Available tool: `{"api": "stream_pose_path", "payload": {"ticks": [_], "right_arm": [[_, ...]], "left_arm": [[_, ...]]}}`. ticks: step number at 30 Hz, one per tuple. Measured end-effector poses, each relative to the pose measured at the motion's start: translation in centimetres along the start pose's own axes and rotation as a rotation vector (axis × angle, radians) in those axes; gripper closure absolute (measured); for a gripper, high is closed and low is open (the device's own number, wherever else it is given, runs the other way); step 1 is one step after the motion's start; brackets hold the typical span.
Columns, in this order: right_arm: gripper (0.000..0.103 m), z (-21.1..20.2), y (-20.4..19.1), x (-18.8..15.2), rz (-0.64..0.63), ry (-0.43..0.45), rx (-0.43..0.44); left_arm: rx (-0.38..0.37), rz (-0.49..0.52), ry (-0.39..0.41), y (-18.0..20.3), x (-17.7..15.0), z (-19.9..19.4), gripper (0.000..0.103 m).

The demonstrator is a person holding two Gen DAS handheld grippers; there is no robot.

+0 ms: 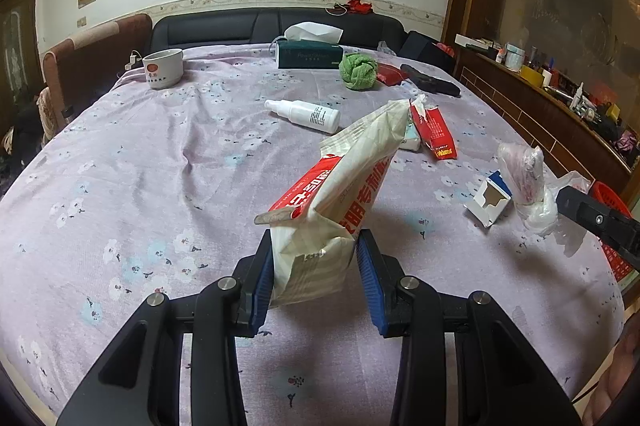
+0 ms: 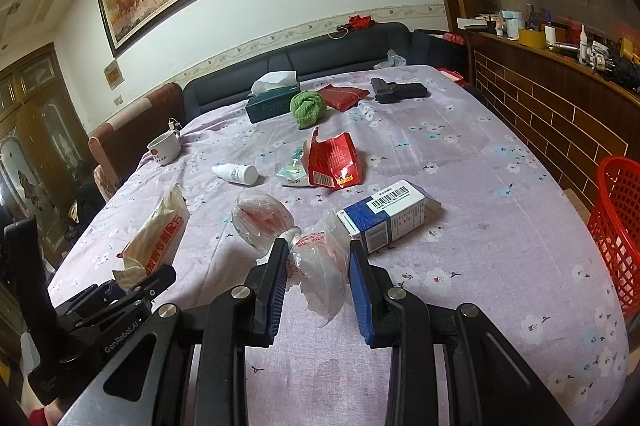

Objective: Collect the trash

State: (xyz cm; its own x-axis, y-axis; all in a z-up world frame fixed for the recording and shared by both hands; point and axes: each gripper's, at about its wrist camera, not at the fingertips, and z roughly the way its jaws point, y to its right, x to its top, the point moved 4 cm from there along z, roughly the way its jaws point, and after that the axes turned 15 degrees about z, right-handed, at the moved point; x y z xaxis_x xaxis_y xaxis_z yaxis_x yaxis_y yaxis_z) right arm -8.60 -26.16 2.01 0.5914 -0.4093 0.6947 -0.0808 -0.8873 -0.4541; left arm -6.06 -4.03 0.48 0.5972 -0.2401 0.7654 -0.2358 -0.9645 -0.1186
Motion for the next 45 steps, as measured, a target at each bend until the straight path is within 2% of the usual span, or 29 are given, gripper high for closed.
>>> {"api": "stream_pose_path", "payload": {"ticks": [14,17,22,26,31,36,40,45], "right_arm": [[0.071,-1.3,1.5,1.2,0.038,0.042,-0.01],[0.071,-2.2,2.7,1.8,0.055,0.071,-0.021],[0.071,-4.5,7.0,3.6,0.133,0.122,-0.056],[0.071,-7.7,12.0,5.3,0.213,0.197,-0.111],[0.071,-12.4,20.0,7.1,0.337,0.294,-0.216],[0.07,-16.0,27.6,8.0,0.45,0.335,-0.31],[0.069,-17.6,31.2,8.7,0.491,0.342,-0.344],[0.069,-18.1,33.6,10.3,0.505,0.357,-0.355]], "left_arm": [[-0.01,0.016,0.01,0.6,0.5,-0.8,0.065],[-0.016,0.024,0.003,1.1,0.9,-0.6,0.065],[-0.04,0.064,0.008,3.3,2.2,-0.7,0.065],[-0.122,0.129,0.026,7.5,4.7,-1.3,0.065],[-0.209,0.268,0.083,15.4,8.3,-2.3,0.065],[-0.401,0.383,0.073,25.6,10.7,-2.4,0.065],[-0.536,0.417,0.026,32.3,11.6,-1.7,0.065],[-0.61,0.45,0.001,38.7,12.8,-0.9,0.065]]}}
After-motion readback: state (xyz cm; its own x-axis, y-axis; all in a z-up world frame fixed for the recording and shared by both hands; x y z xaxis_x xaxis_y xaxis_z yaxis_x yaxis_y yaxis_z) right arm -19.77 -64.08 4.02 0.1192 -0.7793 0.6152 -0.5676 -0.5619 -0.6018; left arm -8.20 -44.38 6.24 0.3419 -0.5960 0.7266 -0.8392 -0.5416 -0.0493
